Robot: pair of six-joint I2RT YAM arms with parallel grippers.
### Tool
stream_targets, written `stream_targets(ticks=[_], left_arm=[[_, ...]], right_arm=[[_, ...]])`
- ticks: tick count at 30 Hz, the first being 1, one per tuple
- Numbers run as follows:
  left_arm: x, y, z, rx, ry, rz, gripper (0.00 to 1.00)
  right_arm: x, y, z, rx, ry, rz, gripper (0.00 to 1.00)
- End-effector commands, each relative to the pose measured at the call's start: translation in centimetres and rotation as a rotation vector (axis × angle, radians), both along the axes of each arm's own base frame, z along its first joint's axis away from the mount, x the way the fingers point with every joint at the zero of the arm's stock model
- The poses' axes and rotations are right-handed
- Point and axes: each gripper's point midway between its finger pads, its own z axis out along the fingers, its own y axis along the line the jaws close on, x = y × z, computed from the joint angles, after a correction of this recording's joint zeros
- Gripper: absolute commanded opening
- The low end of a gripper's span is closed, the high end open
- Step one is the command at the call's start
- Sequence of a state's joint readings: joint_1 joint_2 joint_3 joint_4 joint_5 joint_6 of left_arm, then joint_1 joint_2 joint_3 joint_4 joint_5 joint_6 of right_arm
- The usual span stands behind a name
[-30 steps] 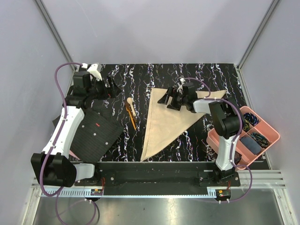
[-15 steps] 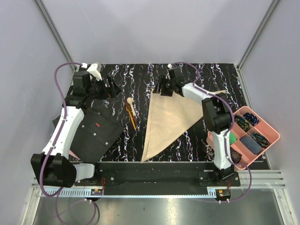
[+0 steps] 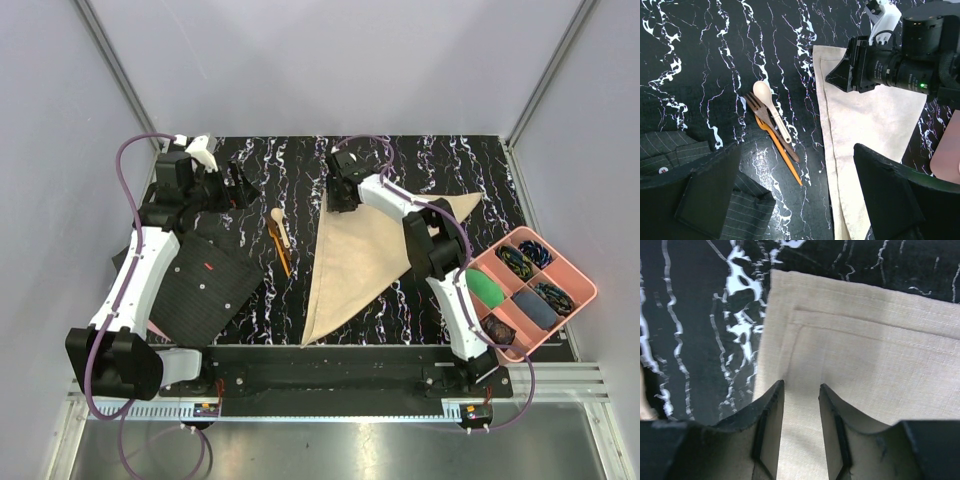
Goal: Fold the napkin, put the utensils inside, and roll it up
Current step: Fold the napkin
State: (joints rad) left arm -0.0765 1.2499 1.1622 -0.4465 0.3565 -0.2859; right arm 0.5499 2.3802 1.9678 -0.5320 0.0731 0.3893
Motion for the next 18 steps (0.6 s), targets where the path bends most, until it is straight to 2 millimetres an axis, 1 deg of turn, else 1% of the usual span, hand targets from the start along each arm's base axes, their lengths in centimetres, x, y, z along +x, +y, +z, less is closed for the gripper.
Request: stream_targets(ticks=[1, 5, 11, 12, 17, 18], left_arm=[[0.1, -0.3, 1.8, -0.021, -0.070, -0.018, 0.97], [0.1, -0.3, 1.8, -0.019, -0.070, -0.017, 0.98], [0.2, -0.3, 1.8, -0.017, -0.073, -0.016, 0.98], [0.2, -0.2, 1.8, -0.016, -0.071, -0.014, 0.98], [0.1, -0.2, 1.8, -0.016, -0.071, -0.015, 0.98], [0.1, -0.2, 1.8, -0.018, -0.071, -0.016, 0.98]], right_arm=[[0.1, -1.0, -1.4, -0.090, 0.012, -0.004, 0.41], [0.1, -0.9, -1.9, -0.094, 0.025, 0.008, 0.41], [0.2, 0.2, -0.1, -0.077, -0.003, 0.023, 0.41], [0.3, 0.4, 0.5, -0.074, -0.014, 0.025, 0.41], [-0.2, 1.5, 0.9, -0.088, -0.030, 0.049, 0.41], [-0.4, 1.6, 0.3, -0.099, -0.020, 0.054, 0.41]])
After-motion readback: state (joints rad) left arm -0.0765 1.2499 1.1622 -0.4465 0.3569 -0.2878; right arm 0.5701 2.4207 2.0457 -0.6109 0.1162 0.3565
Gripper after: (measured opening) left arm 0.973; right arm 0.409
